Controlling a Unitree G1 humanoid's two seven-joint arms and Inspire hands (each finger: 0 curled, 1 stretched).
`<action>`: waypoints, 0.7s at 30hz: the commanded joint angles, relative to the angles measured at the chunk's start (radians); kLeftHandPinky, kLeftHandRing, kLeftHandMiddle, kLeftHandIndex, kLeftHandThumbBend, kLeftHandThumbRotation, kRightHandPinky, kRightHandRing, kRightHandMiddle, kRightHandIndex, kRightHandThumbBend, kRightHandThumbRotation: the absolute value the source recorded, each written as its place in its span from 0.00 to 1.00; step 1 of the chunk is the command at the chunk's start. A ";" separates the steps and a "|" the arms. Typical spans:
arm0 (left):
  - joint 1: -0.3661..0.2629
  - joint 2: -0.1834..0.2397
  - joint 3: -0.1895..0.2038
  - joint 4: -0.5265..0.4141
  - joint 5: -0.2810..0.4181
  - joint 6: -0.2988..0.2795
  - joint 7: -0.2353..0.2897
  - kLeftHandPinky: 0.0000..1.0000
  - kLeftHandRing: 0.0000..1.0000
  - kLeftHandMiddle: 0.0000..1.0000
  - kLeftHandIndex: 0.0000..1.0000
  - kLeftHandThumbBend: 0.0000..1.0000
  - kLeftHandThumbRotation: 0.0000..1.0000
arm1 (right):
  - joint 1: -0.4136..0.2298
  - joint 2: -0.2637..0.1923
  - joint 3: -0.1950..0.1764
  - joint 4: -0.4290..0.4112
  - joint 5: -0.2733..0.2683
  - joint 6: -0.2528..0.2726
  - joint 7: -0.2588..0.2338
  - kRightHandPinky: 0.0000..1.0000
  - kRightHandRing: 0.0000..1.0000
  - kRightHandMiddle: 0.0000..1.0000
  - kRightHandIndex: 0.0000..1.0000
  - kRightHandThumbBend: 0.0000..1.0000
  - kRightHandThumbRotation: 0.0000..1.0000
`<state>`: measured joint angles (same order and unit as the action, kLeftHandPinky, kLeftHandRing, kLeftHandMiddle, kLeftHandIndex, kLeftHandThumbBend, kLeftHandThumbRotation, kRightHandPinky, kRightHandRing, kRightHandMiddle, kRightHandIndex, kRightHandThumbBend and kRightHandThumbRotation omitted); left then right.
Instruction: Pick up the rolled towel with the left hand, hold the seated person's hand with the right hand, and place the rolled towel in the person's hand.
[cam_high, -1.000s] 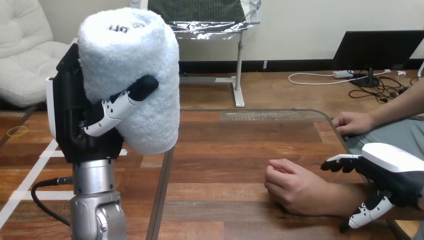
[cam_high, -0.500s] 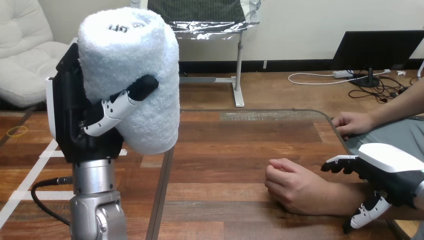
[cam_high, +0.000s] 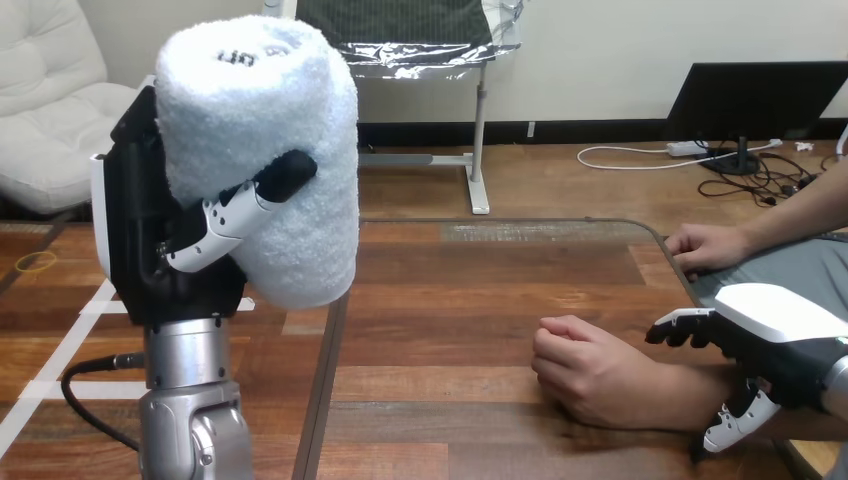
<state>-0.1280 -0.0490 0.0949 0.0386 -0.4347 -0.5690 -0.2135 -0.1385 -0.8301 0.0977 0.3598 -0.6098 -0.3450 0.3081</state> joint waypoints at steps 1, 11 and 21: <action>-0.051 -0.016 0.002 -0.057 -0.002 -0.004 0.001 0.19 0.26 0.32 0.39 0.57 0.00 | -0.049 -0.005 0.018 0.050 -0.017 0.018 -0.026 0.65 0.76 0.77 0.78 1.00 0.12; -0.049 -0.014 0.006 -0.059 -0.005 -0.001 0.003 0.19 0.26 0.32 0.39 0.58 0.00 | -0.051 -0.002 0.041 0.041 -0.029 0.042 -0.009 0.58 0.73 0.75 0.76 1.00 0.11; -0.047 -0.012 0.007 -0.068 -0.013 0.007 0.002 0.18 0.26 0.32 0.39 0.58 0.00 | -0.051 -0.001 0.062 0.034 -0.034 0.057 0.003 0.51 0.68 0.72 0.73 1.00 0.08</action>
<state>-0.1272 -0.0489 0.0963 0.0340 -0.4426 -0.5603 -0.2124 -0.1622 -0.8301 0.1420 0.3745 -0.6374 -0.3118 0.3023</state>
